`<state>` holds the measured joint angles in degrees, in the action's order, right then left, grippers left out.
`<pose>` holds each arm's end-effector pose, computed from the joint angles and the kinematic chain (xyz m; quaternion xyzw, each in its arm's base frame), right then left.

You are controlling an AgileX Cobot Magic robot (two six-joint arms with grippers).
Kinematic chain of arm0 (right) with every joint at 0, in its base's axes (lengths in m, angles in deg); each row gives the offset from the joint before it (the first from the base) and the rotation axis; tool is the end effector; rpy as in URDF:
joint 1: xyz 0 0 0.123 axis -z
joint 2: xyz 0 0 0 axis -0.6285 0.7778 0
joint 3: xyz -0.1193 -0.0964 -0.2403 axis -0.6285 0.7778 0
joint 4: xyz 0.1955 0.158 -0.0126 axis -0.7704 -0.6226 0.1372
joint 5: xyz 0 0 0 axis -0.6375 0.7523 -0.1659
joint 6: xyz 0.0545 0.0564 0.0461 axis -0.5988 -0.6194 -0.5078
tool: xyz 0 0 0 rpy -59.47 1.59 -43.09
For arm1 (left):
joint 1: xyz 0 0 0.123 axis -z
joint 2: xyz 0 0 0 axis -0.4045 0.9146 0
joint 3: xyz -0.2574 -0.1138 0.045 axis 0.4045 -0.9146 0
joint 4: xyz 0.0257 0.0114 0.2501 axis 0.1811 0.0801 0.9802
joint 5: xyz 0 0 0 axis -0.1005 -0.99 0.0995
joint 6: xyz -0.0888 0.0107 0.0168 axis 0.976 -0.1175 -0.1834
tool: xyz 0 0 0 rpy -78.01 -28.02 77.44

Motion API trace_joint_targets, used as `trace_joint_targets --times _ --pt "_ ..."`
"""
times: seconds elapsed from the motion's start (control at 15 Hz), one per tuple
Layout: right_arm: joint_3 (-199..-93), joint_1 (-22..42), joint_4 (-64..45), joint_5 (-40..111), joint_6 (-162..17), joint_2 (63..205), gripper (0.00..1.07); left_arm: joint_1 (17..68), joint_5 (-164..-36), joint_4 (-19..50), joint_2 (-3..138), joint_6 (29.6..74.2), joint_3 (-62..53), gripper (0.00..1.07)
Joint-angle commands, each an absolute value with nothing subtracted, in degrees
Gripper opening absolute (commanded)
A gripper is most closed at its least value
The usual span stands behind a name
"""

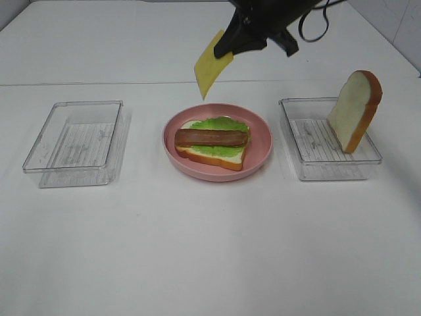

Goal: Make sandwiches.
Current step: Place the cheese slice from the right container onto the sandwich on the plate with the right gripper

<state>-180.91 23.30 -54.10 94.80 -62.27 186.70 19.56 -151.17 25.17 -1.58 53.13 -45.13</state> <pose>0.4346 0.1765 0.2416 -0.0909 0.9192 0.3470 0.1622 -0.0084 -0.0076 0.2812 -0.0106 0.8511 -0.0122 0.5248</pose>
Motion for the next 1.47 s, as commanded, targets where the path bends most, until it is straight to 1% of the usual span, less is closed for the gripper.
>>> trace_joint_targets --times 0.07,0.13,0.27,0.4,0.6,0.87,1.07,1.47 --pt "-172.3 23.5 -71.3 89.2 -49.4 186.6 0.0 19.4 -150.6 24.7 -2.7 53.4 -45.2 1.02" --pt "-170.1 23.5 -76.0 87.6 -46.2 186.6 0.0 19.4 -150.6 24.7 -2.7 53.4 -45.2 1.02" --pt "-168.6 23.5 -80.1 86.4 -44.9 187.6 0.0 19.4 -150.6 24.7 -2.7 53.4 -45.2 1.02" --pt "-168.6 22.9 -84.6 86.3 -44.3 191.6 0.0 19.4 -150.6 24.7 -2.7 53.4 -45.2 1.02" --pt "-168.7 21.7 -86.0 86.1 -44.1 195.5 0.0 19.4 -150.6 24.6 -2.7 53.4 -45.2 1.02" --pt "-168.7 21.7 -82.9 84.9 -44.6 196.4 0.0 19.4 -150.6 24.6 -2.7 53.4 -45.2 1.02" --pt "-168.7 21.7 -75.9 83.1 -49.0 196.4 0.0 19.4 -150.6 24.6 -2.7 53.4 -45.2 1.02" --pt "-168.8 22.0 -69.9 82.0 -52.2 195.2 0.0 19.4 -150.6 24.6 -2.7 53.4 -45.2 1.02"
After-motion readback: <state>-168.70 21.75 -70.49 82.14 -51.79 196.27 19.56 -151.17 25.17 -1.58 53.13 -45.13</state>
